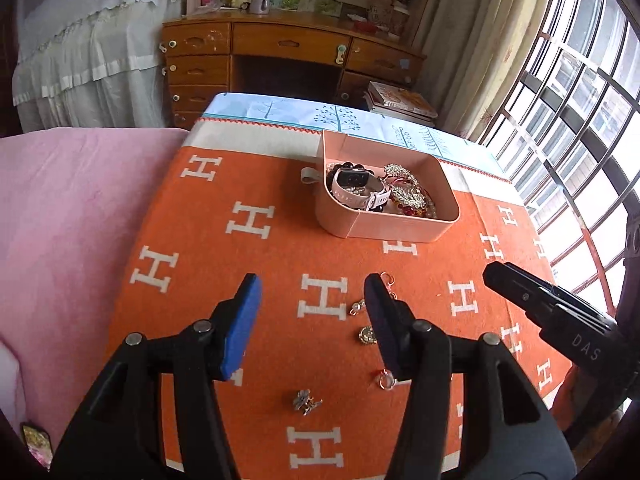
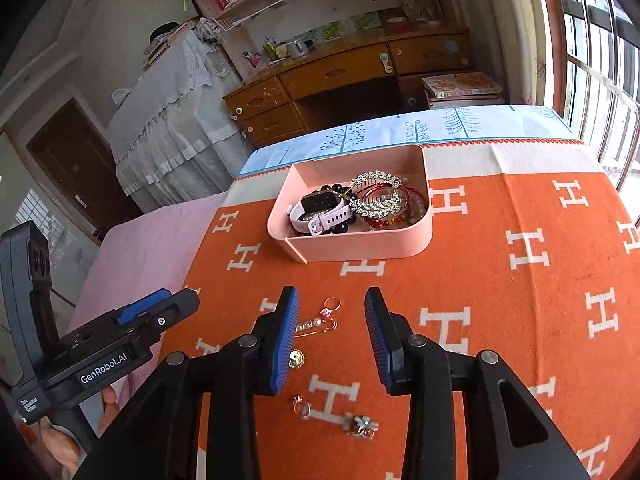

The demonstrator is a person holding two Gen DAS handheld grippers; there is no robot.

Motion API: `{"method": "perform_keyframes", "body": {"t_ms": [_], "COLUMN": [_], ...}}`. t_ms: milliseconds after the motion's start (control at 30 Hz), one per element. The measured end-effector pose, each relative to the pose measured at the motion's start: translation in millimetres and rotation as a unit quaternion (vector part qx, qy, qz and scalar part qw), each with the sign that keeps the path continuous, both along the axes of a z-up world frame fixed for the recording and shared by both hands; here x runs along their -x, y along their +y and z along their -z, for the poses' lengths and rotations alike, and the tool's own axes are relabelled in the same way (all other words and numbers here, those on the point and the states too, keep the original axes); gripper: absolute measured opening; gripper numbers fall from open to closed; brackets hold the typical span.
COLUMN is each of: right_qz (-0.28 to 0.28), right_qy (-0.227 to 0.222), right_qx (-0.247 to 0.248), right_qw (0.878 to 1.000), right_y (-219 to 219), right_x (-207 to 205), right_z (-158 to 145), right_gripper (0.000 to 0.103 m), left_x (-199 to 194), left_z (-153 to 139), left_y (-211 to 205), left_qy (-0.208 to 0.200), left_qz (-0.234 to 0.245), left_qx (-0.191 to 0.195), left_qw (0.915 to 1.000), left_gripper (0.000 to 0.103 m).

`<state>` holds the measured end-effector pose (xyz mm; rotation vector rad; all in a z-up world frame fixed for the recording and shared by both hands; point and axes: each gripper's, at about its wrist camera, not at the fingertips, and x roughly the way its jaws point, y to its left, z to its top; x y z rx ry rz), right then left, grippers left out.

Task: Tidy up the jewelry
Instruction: 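Lift both tools out of the pink tray toward the small brooches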

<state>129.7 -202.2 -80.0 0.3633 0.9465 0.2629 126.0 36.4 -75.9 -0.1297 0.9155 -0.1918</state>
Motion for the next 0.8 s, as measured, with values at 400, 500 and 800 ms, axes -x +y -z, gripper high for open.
{"method": "perform_keyframes", "body": {"t_ms": [400,500,800], "right_qz": [-0.014,-0.013,-0.016], "right_qy": [-0.017,-0.019,-0.024], "right_qx": [0.021,0.023,0.037], "right_qw": [1.000,0.999,0.999], "right_y": [10,11,17], "right_x": [63,78,116], "right_z": [-19,-22,-24], "right_gripper": [0.037,0.038,0.050], "left_x": [63,77,113], "left_z": [-7,-8,-14], "left_y": [19,21,19], "left_qy": [-0.019,-0.025,-0.035], "left_qz": [-0.015,-0.016,-0.003], "left_qx": [-0.017,-0.023,-0.022], "left_qw": [0.9996,0.9993,0.9991], "left_gripper": [0.050,0.050,0.050]}}
